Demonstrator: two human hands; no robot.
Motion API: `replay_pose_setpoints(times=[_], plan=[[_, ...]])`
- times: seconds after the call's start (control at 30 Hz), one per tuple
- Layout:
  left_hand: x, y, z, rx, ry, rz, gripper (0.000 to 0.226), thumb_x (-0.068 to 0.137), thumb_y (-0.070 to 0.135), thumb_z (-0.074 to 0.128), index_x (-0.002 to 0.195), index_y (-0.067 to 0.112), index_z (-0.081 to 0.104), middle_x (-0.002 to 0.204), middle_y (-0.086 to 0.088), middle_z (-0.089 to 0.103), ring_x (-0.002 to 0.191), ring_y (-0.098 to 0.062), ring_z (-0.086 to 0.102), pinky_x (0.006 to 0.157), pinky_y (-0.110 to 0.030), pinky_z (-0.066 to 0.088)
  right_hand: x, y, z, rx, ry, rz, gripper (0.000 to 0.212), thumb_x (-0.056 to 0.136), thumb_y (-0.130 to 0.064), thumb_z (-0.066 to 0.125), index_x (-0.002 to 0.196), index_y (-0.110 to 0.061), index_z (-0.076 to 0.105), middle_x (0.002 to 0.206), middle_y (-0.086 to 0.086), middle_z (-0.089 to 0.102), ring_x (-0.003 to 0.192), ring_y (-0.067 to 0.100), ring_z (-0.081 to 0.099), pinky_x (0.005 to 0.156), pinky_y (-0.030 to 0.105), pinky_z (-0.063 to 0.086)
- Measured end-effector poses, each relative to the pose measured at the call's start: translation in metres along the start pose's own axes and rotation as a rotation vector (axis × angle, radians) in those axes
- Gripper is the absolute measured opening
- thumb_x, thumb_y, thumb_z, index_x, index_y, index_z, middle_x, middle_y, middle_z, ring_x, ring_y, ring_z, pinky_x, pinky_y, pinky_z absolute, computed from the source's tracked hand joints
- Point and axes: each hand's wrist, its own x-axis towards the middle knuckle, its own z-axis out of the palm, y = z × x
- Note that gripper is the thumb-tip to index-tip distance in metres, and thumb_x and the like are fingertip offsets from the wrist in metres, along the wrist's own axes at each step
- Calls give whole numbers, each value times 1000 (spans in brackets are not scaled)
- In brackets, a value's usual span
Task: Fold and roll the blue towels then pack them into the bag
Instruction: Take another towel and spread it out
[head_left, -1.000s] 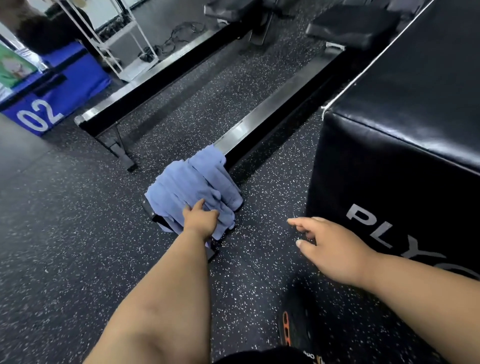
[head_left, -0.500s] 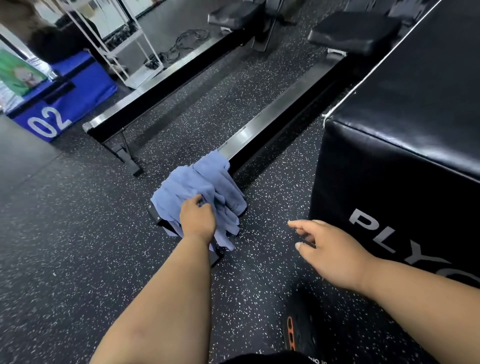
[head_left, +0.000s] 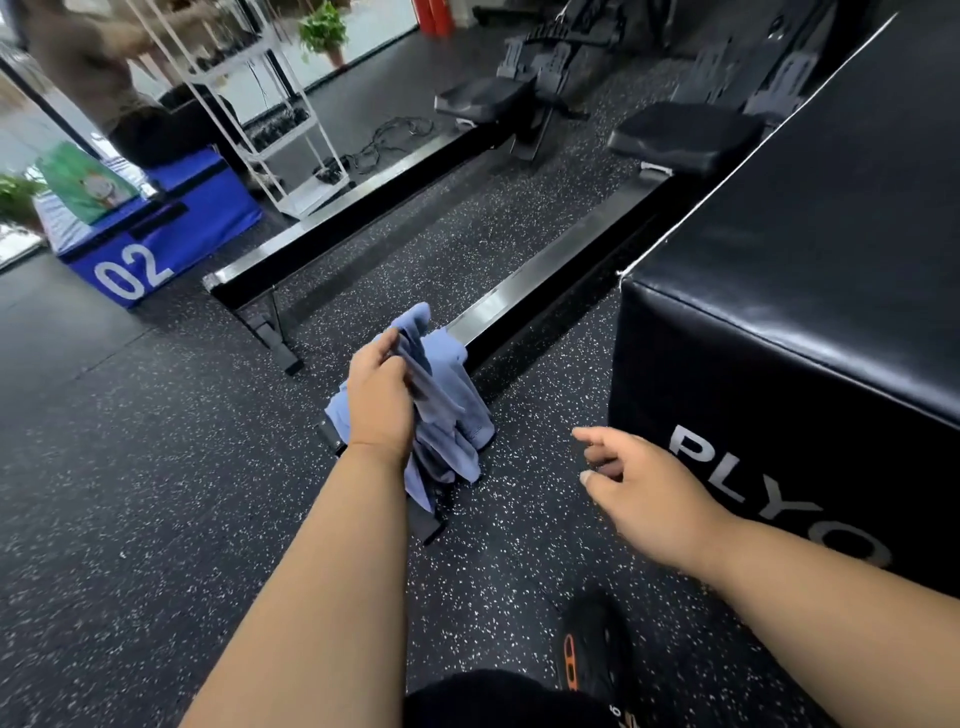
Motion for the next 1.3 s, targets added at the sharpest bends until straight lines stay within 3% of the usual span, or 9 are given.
replay_pose_setpoints(times=[0.1, 0.23, 0.43, 0.53, 0.7, 0.87, 0.97, 1.07, 1.3], plan=[[-39, 36, 5, -21, -183, 91, 55, 93, -2, 36, 127, 22, 73, 126, 16, 74, 124, 1, 63, 109, -21, 47, -19, -12, -11, 99, 38, 0, 45, 104, -29, 61, 143, -50, 52, 128, -21, 57, 105, 0, 64, 75, 20, 54], [-89, 59, 3, -106, -224, 86, 51, 91, 14, 44, 132, 20, 73, 136, -2, 71, 130, -23, 62, 120, -49, 41, -49, -27, -35, 211, 136, 0, 40, 104, -29, 64, 141, -42, 58, 124, -16, 62, 95, 3, 67, 65, 13, 51], [-178, 83, 8, -424, -365, 38, 39, 98, 15, 46, 117, 11, 80, 127, -12, 74, 120, -26, 69, 110, -38, 51, -117, -52, -76, 345, 260, -42, 27, 103, -31, 64, 130, -33, 66, 88, -9, 68, 67, -1, 61, 68, 16, 46], [-216, 94, 12, -471, -486, 31, 49, 90, 18, 43, 127, 1, 71, 130, -12, 73, 126, -25, 65, 109, -36, 48, -157, -63, -93, 358, 272, -56, 23, 101, -34, 67, 123, -33, 73, 93, -5, 76, 79, 10, 71, 66, 12, 49], [-281, 111, 27, -464, -661, 38, 59, 79, 24, 46, 128, 1, 70, 133, -14, 71, 124, -23, 65, 100, -34, 47, -229, -79, -109, 341, 243, -146, 12, 97, -31, 75, 103, -23, 80, 102, 8, 78, 83, 10, 67, 78, 22, 52], [-340, 130, 43, -387, -800, 136, 56, 79, 22, 45, 125, 3, 73, 129, -12, 74, 123, -23, 67, 104, -37, 47, -287, -80, -121, 344, 349, -193, 36, 81, -44, 84, 101, -14, 78, 100, 13, 79, 94, 29, 76, 92, 44, 58], [-368, 144, 49, -352, -860, 156, 57, 81, 23, 44, 126, 4, 74, 130, -13, 73, 128, -27, 64, 111, -41, 45, -317, -76, -136, 348, 458, -214, 16, 90, -27, 82, 91, -12, 77, 87, 5, 79, 76, 14, 70, 78, 37, 57], [-388, 155, 54, -324, -916, 183, 55, 86, 25, 43, 127, 5, 74, 133, -15, 71, 134, -34, 59, 119, -50, 39, -350, -75, -151, 333, 539, -237, 23, 96, -19, 73, 79, -4, 66, 68, -1, 61, 62, 8, 51, 59, 24, 43], [-423, 167, 52, -185, -976, 273, 56, 78, 28, 50, 125, 18, 77, 135, -2, 72, 131, -20, 62, 117, -49, 40, -400, -71, -179, 670, 460, -240, 26, 100, -14, 55, 78, -19, 68, 80, 2, 63, 79, 15, 59, 76, 35, 47]])
